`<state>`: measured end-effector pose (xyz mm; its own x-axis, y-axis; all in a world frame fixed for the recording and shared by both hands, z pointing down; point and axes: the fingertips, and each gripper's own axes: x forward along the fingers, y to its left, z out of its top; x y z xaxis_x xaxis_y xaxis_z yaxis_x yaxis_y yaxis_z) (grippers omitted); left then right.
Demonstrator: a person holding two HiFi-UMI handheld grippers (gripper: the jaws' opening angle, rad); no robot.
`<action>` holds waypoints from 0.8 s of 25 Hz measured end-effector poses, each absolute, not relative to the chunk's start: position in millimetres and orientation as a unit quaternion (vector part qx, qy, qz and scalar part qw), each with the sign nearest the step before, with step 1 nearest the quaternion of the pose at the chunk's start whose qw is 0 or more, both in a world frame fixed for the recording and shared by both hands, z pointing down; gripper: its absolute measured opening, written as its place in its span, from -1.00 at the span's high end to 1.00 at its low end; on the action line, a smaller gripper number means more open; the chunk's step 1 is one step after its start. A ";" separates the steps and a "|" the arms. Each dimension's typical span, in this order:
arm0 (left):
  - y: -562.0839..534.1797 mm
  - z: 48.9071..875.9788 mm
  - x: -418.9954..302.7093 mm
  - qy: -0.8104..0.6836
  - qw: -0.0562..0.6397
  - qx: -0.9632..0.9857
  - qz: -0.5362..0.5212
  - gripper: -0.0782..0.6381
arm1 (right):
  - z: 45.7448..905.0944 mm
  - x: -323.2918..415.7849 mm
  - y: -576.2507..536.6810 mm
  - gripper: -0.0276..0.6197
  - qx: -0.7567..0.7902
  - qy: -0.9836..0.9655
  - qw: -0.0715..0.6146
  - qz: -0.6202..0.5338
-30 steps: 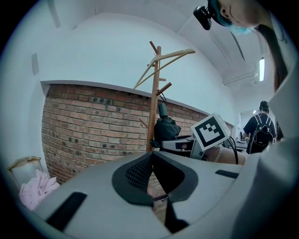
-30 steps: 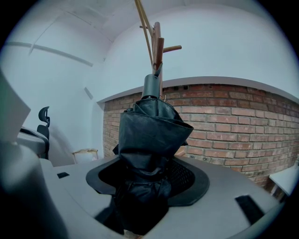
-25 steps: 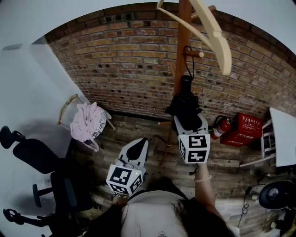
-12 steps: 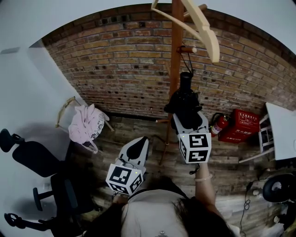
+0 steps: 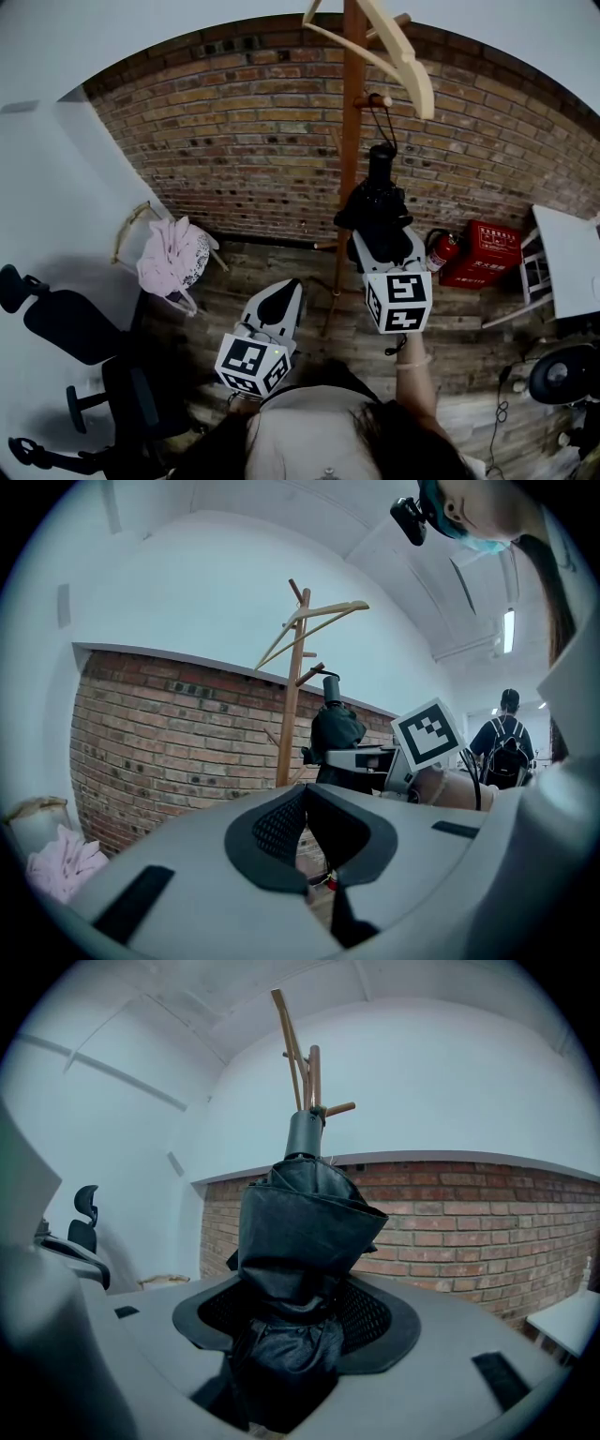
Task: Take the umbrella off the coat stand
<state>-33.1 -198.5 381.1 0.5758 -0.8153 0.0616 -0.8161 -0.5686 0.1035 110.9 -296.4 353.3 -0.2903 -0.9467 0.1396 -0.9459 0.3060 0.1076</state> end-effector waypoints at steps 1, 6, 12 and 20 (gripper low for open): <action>-197.6 380.8 -33.2 -0.459 0.060 0.886 0.003 0.75 | 352.7 111.0 -295.2 0.00 0.589 -0.803 0.088 -0.002; -190.3 382.0 -36.2 -0.454 0.061 0.889 0.001 0.75 | 352.3 110.7 -286.3 0.00 0.595 -0.799 0.084 -0.002; -179.9 381.2 -37.7 -0.450 0.060 0.891 0.000 0.75 | 349.6 111.8 -274.8 0.00 0.601 -0.795 0.082 -0.004; -162.6 382.0 -42.1 -0.442 0.058 0.895 -0.002 0.75 | 347.5 107.9 -255.3 0.00 0.607 -0.790 0.082 -0.011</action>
<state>-42.1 -162.6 382.0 0.6087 -0.7920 0.0472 -0.7914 -0.6020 0.1060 107.9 -255.3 347.5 -0.2491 -0.9615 0.1160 -0.9580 0.2622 0.1158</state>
